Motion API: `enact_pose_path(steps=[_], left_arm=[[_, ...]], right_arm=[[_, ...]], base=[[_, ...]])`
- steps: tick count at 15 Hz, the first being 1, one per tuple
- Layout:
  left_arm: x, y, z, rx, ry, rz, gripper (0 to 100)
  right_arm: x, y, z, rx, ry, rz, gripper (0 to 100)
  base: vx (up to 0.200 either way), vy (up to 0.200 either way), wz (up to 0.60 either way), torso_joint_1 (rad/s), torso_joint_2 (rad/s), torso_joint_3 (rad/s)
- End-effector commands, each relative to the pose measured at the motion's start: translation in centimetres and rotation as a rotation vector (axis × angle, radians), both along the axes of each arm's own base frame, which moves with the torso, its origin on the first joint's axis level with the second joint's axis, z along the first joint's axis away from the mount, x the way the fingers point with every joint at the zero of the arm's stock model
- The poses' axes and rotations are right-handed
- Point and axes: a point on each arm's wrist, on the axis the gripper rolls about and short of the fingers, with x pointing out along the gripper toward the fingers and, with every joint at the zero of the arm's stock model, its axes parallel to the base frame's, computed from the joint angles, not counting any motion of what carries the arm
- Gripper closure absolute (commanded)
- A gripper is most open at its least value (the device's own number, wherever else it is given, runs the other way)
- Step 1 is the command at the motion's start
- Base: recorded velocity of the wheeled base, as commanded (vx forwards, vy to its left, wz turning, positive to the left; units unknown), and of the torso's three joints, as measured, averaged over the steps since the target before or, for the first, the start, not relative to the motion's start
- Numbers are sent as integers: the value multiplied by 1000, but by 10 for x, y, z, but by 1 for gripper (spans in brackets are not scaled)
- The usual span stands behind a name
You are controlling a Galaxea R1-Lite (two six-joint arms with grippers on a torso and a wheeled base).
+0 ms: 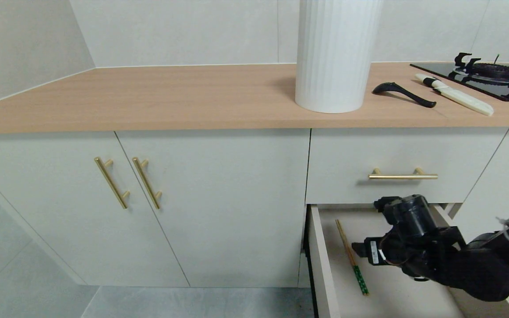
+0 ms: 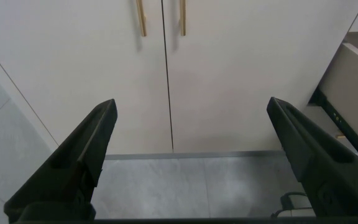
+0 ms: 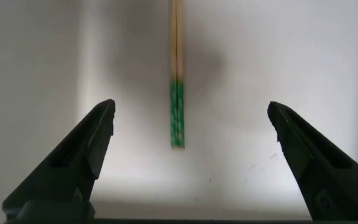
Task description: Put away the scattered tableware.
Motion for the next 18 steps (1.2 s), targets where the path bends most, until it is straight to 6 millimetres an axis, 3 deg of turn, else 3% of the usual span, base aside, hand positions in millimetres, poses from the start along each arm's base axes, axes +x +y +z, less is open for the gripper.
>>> enact_pose_path(steps=[1, 11, 18], left_arm=[[0, 0, 0, 0, 0, 0, 0], [0, 0, 0, 0, 0, 0, 0], [0, 0, 0, 0, 0, 0, 0]], right_arm=[[-17, -13, 56, 40, -175, -1, 0], [-52, -54, 133, 16, -458, -20, 0], [-55, -61, 143, 19, -495, -41, 0]], base=[[0, 0, 0, 0, 0, 0], [0, 0, 0, 0, 0, 0], [0, 0, 0, 45, -166, -153]])
